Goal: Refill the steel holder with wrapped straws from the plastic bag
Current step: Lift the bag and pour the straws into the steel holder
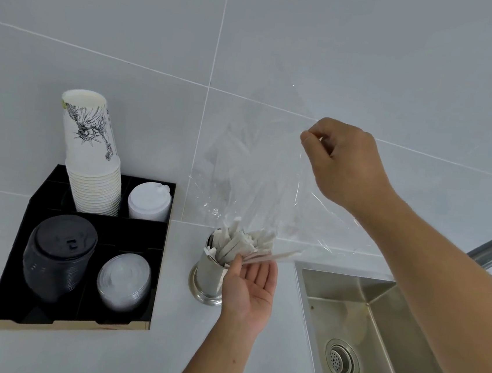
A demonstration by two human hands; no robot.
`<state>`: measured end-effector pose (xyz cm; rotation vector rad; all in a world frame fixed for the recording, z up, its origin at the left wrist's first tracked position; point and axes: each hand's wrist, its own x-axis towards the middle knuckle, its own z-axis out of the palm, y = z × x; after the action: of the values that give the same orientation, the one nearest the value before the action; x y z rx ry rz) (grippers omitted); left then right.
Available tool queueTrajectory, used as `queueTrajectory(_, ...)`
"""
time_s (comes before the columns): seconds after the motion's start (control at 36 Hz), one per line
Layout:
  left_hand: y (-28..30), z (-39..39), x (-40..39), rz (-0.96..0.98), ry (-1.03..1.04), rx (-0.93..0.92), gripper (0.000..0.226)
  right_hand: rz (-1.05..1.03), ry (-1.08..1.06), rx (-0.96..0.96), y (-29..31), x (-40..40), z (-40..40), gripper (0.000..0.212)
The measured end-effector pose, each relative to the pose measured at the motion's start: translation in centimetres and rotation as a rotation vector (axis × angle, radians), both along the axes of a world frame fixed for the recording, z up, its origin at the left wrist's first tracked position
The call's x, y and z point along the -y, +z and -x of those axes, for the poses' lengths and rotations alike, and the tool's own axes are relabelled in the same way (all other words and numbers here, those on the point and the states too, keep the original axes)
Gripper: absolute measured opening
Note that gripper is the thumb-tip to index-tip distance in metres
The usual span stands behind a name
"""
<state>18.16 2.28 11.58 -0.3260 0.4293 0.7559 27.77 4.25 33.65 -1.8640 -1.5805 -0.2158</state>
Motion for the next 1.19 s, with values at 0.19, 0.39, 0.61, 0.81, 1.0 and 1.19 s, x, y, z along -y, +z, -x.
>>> queueTrajectory(0.19, -0.6, 0.0, 0.6, 0.001, -0.017, -0.03, 0.021, 0.016, -0.011, 0.002, -0.6, -0.6, 0.0, 0.021)
queueTrajectory(0.39, -0.6, -0.1, 0.0, 0.021, 0.008, -0.086, 0.016, 0.039, -0.013, -0.014, -1.5, -1.1, 0.0, 0.021)
queueTrajectory(0.61, -0.4, -0.2, -1.0, 0.081, 0.049, -0.115, 0.018, 0.058, 0.0, -0.028, -2.9, -1.5, -0.1, 0.021)
queueTrajectory(0.81, -0.7, 0.2, -0.5, 0.045, 0.031, -0.092, 0.021, 0.039, 0.004, -0.024, -1.1, -1.6, 0.1, 0.022)
queueTrajectory(1.0, -0.4, 0.1, -0.4, 0.062, 0.027, -0.099, 0.025, 0.009, -0.001, -0.008, 2.3, -1.5, 0.2, 0.022)
queueTrajectory(1.19, -0.1, 0.1, 0.3, 0.041, -0.004, -0.081, 0.024, 0.071, 0.011, 0.032, 3.0, -0.6, 0.5, 0.021)
